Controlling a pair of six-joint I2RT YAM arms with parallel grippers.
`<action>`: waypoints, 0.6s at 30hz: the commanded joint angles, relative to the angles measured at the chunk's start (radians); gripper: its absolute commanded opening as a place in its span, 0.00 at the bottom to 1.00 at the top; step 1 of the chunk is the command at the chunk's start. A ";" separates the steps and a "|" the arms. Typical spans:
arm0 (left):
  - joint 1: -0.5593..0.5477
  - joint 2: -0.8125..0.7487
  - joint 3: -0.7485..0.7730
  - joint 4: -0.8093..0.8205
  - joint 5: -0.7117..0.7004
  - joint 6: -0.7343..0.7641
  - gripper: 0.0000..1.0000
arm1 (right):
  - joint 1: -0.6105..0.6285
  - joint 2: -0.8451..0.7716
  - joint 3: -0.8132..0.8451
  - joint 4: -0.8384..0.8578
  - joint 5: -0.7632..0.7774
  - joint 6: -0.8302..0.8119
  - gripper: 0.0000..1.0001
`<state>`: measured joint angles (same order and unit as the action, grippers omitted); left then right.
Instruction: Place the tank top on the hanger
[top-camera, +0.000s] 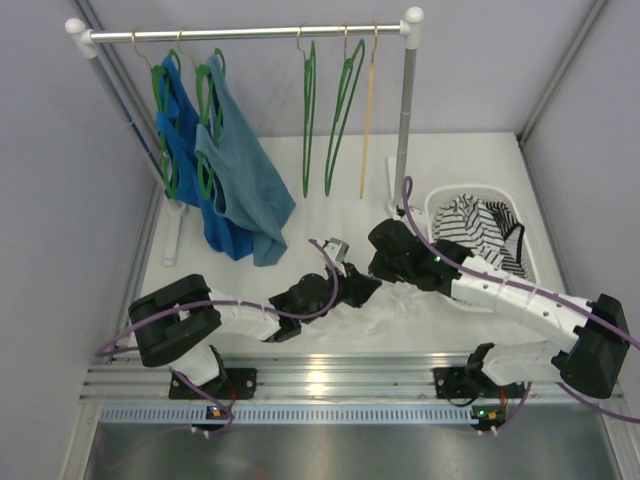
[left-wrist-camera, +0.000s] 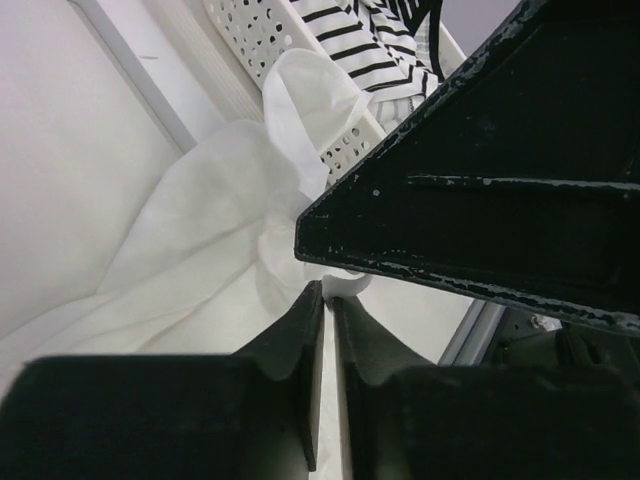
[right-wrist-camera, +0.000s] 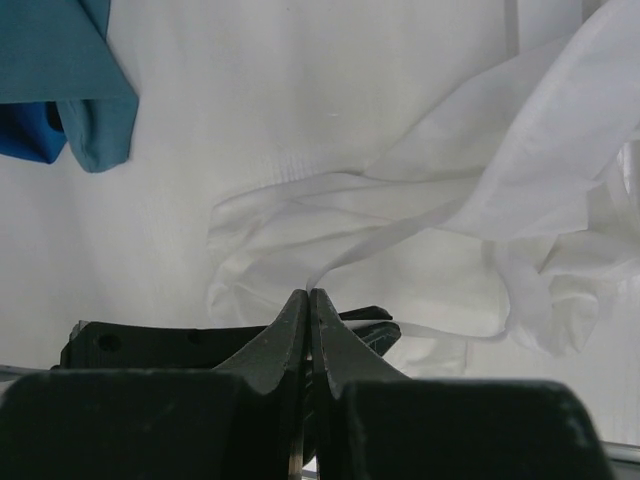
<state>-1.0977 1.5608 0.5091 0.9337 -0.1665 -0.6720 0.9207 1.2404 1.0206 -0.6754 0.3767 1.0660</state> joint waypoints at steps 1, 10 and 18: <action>-0.005 0.004 0.035 0.086 -0.039 -0.018 0.10 | 0.015 0.004 -0.011 0.045 0.007 0.008 0.00; -0.005 -0.024 0.028 0.016 -0.054 -0.018 0.00 | 0.014 -0.068 -0.054 0.017 0.053 -0.003 0.31; -0.004 -0.062 -0.029 -0.035 -0.106 -0.034 0.00 | -0.031 -0.214 -0.099 -0.108 0.114 -0.015 0.52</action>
<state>-1.0985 1.5494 0.5045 0.8959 -0.2310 -0.6910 0.9115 1.0912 0.9409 -0.7189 0.4335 1.0569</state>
